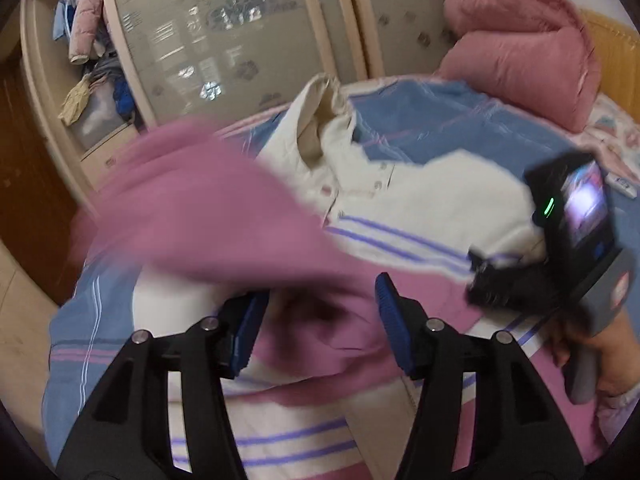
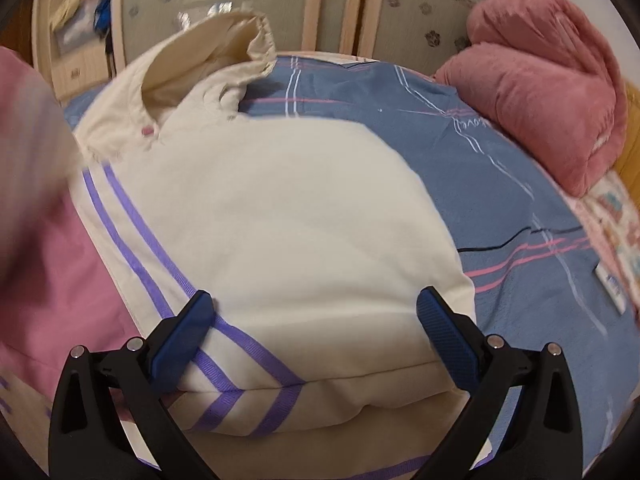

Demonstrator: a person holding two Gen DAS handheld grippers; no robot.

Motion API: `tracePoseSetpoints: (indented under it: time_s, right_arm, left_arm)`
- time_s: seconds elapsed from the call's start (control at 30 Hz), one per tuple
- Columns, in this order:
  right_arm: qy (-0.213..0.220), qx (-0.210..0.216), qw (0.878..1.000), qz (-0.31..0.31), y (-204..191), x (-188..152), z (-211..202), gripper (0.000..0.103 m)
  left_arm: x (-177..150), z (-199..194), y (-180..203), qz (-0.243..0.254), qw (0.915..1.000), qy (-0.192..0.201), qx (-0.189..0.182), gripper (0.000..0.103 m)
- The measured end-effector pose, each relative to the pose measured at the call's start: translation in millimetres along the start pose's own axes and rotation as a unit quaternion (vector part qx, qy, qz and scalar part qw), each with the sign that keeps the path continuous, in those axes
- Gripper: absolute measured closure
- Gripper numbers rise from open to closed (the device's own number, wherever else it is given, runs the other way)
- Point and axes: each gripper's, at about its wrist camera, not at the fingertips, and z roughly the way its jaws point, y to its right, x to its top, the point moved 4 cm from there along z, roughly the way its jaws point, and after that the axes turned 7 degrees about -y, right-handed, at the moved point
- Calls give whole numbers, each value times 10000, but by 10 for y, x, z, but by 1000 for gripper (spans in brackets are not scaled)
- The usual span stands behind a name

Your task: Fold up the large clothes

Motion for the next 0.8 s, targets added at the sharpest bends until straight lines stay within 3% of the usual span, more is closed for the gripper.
tracePoseSetpoints:
  time_s: [0.1,0.3,0.4,0.43,0.5,0.57,0.6,0.7,0.8]
  right_arm:
    - [90,248,9992,296,59,23,-54,1]
    - [737,542,9857,1418,411,54,-370,1]
    - [805,1110,9696,2026,616,41,-420,1]
    - [796,1472,9605,2224,678,38,-412,1]
    - [686,2300,9394,2449,731,71,-378,1]
    - [614,2663,9336,2319,677,127,-387,1]
    - [653,2695,9350,2211,633,129,-424,1]
    - [1030,2225,9535,1754,435,150,-590,2]
    - [746,2082,9696,1050,134,173,-524,16]
  left_arm:
    - [-121,-23,7,-268,9994,-25,-211,35]
    - [22,193,-346,-806,9965,-3,209,26]
    - [-28,355,-542,-971,9922,-221,749,25]
    - [-59,409,-607,-1096,9898,-319,857,25]
    - [-230,550,-857,-1565,9828,-531,823,20]
    - [-343,704,-1032,-1923,9763,-715,696,16]
    - [-416,783,-1079,-2077,9732,-809,569,15]
    - [-515,847,-1086,-2165,9714,-829,509,14]
    - [-531,874,-1054,-2070,9732,-770,644,12]
